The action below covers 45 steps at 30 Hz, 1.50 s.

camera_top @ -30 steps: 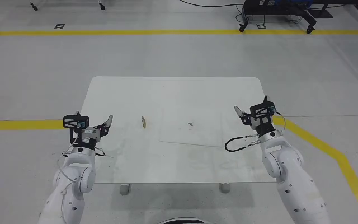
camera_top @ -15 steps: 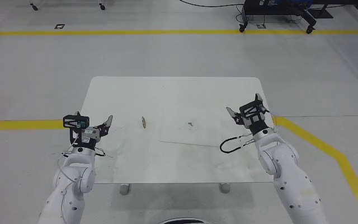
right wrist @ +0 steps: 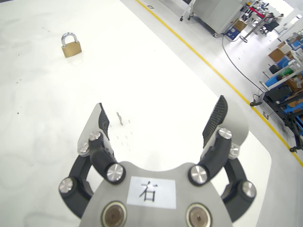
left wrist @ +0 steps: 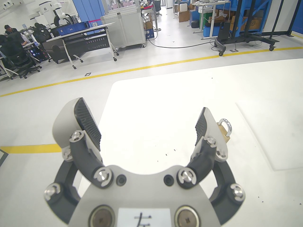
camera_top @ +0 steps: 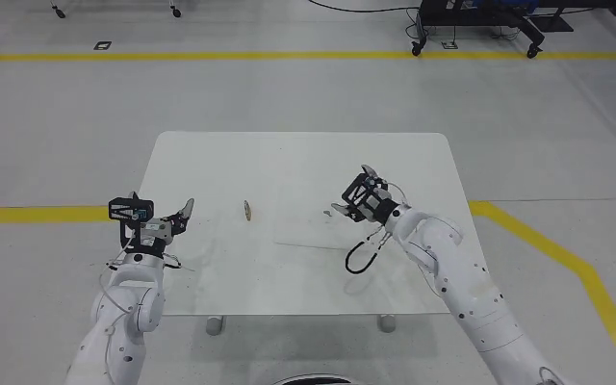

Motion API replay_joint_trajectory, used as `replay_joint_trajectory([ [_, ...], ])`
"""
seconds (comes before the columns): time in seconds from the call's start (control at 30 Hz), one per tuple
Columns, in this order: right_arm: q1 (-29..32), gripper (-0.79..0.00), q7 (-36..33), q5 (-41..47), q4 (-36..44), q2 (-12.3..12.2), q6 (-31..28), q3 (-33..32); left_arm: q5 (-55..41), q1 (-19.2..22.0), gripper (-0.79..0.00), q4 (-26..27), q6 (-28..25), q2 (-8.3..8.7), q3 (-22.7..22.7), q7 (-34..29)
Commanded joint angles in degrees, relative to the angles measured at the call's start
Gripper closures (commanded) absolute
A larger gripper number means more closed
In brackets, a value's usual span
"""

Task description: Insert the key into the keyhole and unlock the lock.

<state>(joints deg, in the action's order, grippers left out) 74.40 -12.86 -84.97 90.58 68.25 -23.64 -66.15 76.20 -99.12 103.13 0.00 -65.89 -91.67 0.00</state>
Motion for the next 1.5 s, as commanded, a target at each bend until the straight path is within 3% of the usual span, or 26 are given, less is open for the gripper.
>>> replay_joint_trajectory([
  [0.0,-1.6,-0.785,0.2,1.8,-2.0,0.2,-3.2,1.4,0.0,0.0,-0.785,0.0,0.0,0.0,0.0,0.0],
  [0.13,-5.3,-0.785,-1.8,3.1,-7.1,0.5,-11.9,4.3,0.0,0.0,-0.785,0.0,0.0,0.0,0.0,0.0],
  [0.23,-8.0,-0.785,-4.3,4.4,-10.7,0.9,-14.9,6.1,0.0,0.0,-0.785,0.0,0.0,0.0,0.0,0.0],
  [0.33,-10.4,-0.653,-8.1,5.3,-13.5,1.5,-15.4,7.9,0.0,0.0,-0.785,0.0,0.0,0.0,0.0,0.0],
  [0.5,-14.4,-0.563,-10.5,7.1,-18.0,2.5,-17.3,11.3,0.0,0.0,-0.785,0.0,0.0,0.0,0.0,0.0],
  [0.6,-16.6,-0.388,-10.4,8.2,-21.4,3.1,-17.5,12.7,0.0,0.0,-0.785,0.0,0.0,0.0,0.0,0.0],
  [0.9,-20.6,-0.259,-12.9,7.8,-26.8,4.5,-16.2,16.0,0.0,0.0,-0.785,0.0,0.0,0.0,0.0,0.0],
  [0.97,-21.0,-0.166,-13.5,7.4,-27.4,4.6,-15.6,16.4,0.0,0.0,-0.785,0.0,0.0,0.0,0.0,0.0],
  [1.03,-21.3,0.0,-13.9,6.8,-27.7,4.7,-15.3,16.6,0.0,0.0,-0.785,0.0,0.0,0.0,0.0,0.0],
  [1.47,-18.5,0.0,-7.1,3.6,-23.1,2.6,-17.1,12.3,0.0,0.0,-0.785,0.0,0.0,0.0,0.0,0.0],
])
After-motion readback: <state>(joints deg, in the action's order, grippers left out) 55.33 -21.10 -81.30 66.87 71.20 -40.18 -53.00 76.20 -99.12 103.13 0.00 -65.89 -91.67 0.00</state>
